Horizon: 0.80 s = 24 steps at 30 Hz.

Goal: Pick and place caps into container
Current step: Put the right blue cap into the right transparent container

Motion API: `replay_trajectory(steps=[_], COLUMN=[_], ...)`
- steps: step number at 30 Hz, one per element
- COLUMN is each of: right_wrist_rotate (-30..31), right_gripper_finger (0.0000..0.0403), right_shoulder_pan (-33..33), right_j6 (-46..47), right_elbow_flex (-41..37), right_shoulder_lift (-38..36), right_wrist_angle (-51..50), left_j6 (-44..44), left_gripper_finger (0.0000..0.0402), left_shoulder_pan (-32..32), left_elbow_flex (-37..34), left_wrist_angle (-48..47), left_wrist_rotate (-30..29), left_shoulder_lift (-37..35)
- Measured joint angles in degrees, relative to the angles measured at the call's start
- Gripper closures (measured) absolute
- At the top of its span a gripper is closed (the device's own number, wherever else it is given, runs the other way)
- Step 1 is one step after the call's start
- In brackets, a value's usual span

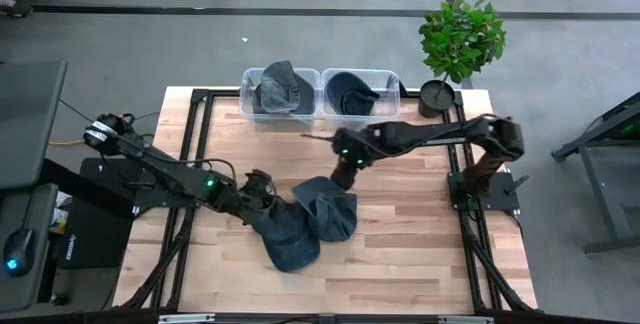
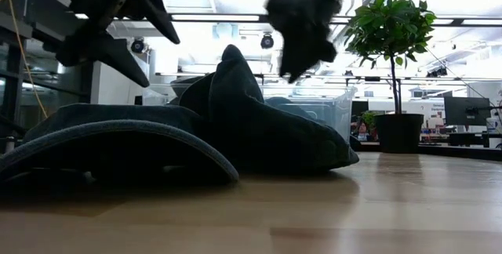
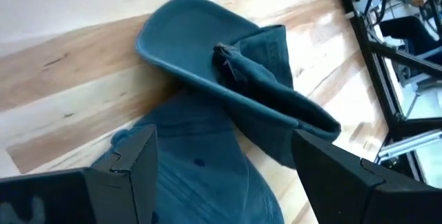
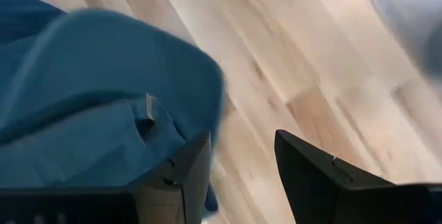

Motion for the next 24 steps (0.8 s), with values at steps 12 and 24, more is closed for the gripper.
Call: replay_trajectory(steps=[12, 24], right_wrist_rotate=[-9.9, -13.2], right_gripper_finger=[0.0247, 0.0221], right_shoulder_pan=[-3.6, -0.3], right_j6=[14.6, 20.5], right_elbow_flex=[-31.4, -45.6], right_shoulder_lift=[-16.1, -17.2], right_wrist_angle=[21.2, 41.6], left_j6=[-3.5, -3.7], left_gripper_finger=[0.0140, 0.0140], left_shoulder_pan=[2.1, 5.1], left_elbow_flex=[0.0, 0.0], left_wrist_angle=[8.5, 9.8], left_wrist_rotate=[1.9, 3.8], left_shoulder_lift=[1.9, 2.0])
